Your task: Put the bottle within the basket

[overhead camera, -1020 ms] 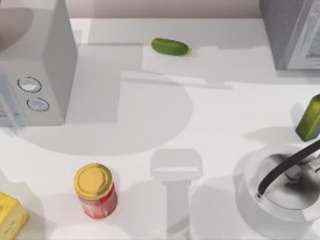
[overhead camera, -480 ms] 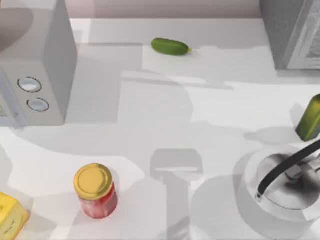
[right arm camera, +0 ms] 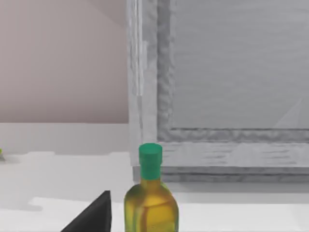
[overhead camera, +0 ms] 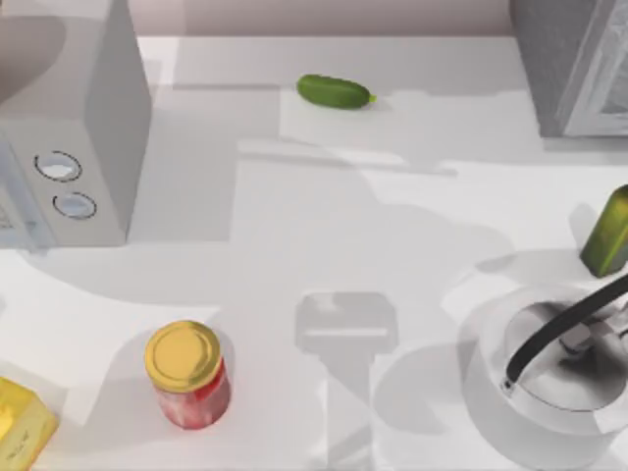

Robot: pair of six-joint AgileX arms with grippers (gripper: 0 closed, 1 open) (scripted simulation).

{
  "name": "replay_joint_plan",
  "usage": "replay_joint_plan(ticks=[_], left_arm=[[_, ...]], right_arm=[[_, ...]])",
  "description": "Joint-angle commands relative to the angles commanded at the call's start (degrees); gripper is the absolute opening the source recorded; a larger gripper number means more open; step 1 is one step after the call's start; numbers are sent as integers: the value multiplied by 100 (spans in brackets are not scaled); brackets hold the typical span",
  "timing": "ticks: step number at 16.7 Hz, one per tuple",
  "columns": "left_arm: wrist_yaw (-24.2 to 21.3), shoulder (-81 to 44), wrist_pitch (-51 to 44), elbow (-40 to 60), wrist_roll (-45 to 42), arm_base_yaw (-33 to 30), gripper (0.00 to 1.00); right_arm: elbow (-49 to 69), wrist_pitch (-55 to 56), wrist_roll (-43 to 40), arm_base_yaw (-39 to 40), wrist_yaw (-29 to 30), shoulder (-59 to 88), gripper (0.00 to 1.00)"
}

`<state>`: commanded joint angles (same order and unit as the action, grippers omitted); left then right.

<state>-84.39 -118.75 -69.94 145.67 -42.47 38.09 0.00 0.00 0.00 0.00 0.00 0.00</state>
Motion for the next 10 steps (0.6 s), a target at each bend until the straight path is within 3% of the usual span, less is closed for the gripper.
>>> replay_joint_plan(ticks=[6,10], left_arm=[[10,45,153,-247,139,-83,0],[73,216,1150,-1229,868,-333,0]], right_arm=[[0,0,0,0,0,0,100],[0,0,0,0,0,0,100]])
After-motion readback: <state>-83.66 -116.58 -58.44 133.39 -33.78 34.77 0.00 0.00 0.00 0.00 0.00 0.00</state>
